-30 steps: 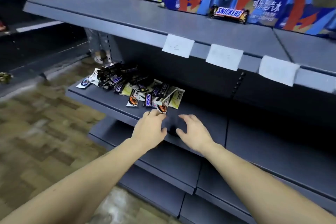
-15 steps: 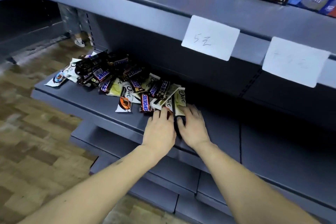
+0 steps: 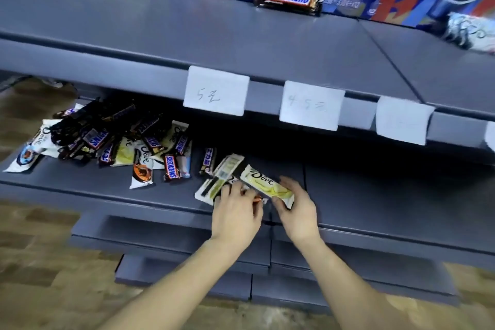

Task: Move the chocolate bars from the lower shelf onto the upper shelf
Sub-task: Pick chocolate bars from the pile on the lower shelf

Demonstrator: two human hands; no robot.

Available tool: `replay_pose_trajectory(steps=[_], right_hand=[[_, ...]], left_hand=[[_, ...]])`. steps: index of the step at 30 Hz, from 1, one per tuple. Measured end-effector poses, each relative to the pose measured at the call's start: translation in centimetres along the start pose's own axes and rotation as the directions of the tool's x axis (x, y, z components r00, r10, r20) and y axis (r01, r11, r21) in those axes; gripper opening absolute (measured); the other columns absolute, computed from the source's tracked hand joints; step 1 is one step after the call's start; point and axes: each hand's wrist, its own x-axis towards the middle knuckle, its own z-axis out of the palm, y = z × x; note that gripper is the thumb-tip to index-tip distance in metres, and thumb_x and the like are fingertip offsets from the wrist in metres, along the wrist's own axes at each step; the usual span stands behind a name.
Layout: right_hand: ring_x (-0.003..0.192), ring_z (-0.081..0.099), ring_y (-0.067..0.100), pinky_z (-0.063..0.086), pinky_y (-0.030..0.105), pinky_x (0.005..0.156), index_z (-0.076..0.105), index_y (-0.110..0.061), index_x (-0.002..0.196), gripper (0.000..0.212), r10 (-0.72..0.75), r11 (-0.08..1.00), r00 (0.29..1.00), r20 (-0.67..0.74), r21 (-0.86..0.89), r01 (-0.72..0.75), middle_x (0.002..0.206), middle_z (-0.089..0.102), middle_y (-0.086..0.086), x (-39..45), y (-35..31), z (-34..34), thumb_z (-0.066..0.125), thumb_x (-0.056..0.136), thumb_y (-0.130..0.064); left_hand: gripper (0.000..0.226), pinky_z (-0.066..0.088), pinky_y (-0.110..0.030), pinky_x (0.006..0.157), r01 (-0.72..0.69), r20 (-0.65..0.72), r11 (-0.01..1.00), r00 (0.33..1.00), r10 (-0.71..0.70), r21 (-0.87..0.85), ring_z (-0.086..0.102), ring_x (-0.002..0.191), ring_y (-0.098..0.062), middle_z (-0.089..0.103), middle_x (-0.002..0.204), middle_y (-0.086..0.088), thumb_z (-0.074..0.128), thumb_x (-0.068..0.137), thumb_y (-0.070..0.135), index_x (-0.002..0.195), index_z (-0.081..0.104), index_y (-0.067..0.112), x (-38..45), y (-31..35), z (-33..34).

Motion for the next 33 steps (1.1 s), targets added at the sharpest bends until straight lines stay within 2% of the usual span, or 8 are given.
replay_pose_trajectory(steps=[4,7,12,18,23,25,28,33], right_hand=[[0.118,0.054,0.008,0.038,0.018,0.099,0.056,-0.027,0.132,0.052,0.079,0.997,0.996,-0.030,0.019,-0.078,0.124,0.059,-0.010,-1.4,0.1,-0.8,0.069,0.086,-0.007],[0.114,0.050,0.004,0.035,0.014,0.097,0.055,-0.026,0.133,0.051,0.113,0.993,0.994,-0.008,0.015,-0.113,0.125,0.056,-0.008,-1.4,0.0,-0.9,0.069,0.087,-0.008],[0.113,0.045,0.002,0.035,0.014,0.096,0.054,-0.024,0.134,0.051,0.093,0.995,0.995,0.022,-0.038,-0.092,0.118,0.053,-0.014,-1.3,-0.3,-1.2,0.067,0.088,-0.008],[0.118,0.048,0.004,0.036,0.014,0.099,0.054,-0.024,0.135,0.052,0.093,0.995,0.995,0.036,-0.051,-0.091,0.118,0.054,-0.018,-1.3,-0.1,-1.5,0.066,0.088,-0.006],[0.116,0.056,0.011,0.044,0.021,0.101,0.059,-0.024,0.132,0.049,0.177,0.984,0.984,0.004,-0.020,-0.177,0.122,0.062,-0.008,-0.9,-0.8,-1.4,0.067,0.087,-0.004],[0.112,0.061,0.013,0.046,0.017,0.094,0.060,-0.022,0.131,0.048,0.203,0.978,0.979,0.011,-0.044,-0.203,0.121,0.067,-0.004,-0.4,-1.1,-1.6,0.069,0.087,-0.006],[0.107,0.063,0.011,0.044,0.013,0.086,0.059,-0.024,0.132,0.050,0.201,0.977,0.979,0.017,-0.076,-0.199,0.118,0.068,-0.007,-0.4,-1.6,-2.9,0.071,0.086,-0.008],[0.107,0.061,0.008,0.049,0.022,0.093,0.058,-0.029,0.131,0.051,0.151,0.988,0.988,0.041,-0.020,-0.150,0.117,0.066,-0.013,-2.0,-1.8,-5.9,0.071,0.087,-0.010]], left_hand=[[0.041,0.042,-0.034,0.101,-0.026,0.063,0.992,0.997,0.034,-0.121,0.046,0.117,-0.023,0.053,0.125,-0.002,0.052,0.091,0.011,0.130,0.058,0.020,1.1,-1.7,-0.5],[0.052,0.037,-0.038,0.106,0.030,0.127,1.000,0.991,-0.030,0.002,0.034,0.126,-0.023,0.041,0.138,-0.002,0.058,0.088,0.021,0.139,0.047,0.026,1.7,-3.4,-1.0],[0.054,0.031,-0.043,0.109,-0.008,0.208,0.999,0.978,-0.003,0.048,0.020,0.138,-0.022,0.027,0.153,0.008,0.057,0.092,0.031,0.142,0.039,0.034,1.9,-4.0,-1.3],[0.054,0.038,-0.036,0.101,-0.035,0.213,0.999,0.977,0.029,0.026,0.032,0.118,-0.021,0.042,0.131,0.005,0.063,0.089,0.033,0.140,0.046,0.029,2.1,-4.1,-1.1],[0.048,0.033,-0.034,0.100,-0.109,0.225,0.992,0.970,0.091,0.065,0.034,0.118,-0.020,0.047,0.128,0.007,0.064,0.088,0.039,0.133,0.053,0.027,2.2,-4.2,-1.5],[0.047,0.032,-0.034,0.100,-0.145,0.219,0.985,0.968,0.122,0.093,0.035,0.120,-0.020,0.048,0.128,0.009,0.062,0.089,0.041,0.133,0.053,0.027,1.8,-4.0,-1.7],[0.045,0.032,-0.035,0.102,-0.176,0.200,0.978,0.968,0.152,0.110,0.034,0.123,-0.019,0.048,0.129,0.010,0.060,0.090,0.041,0.132,0.052,0.026,1.0,-3.7,-2.1],[0.043,0.039,-0.036,0.095,-0.242,0.126,0.959,0.966,0.225,0.148,0.043,0.117,-0.022,0.055,0.123,0.006,0.066,0.086,0.037,0.125,0.058,0.022,-0.6,-1.7,-3.3]])
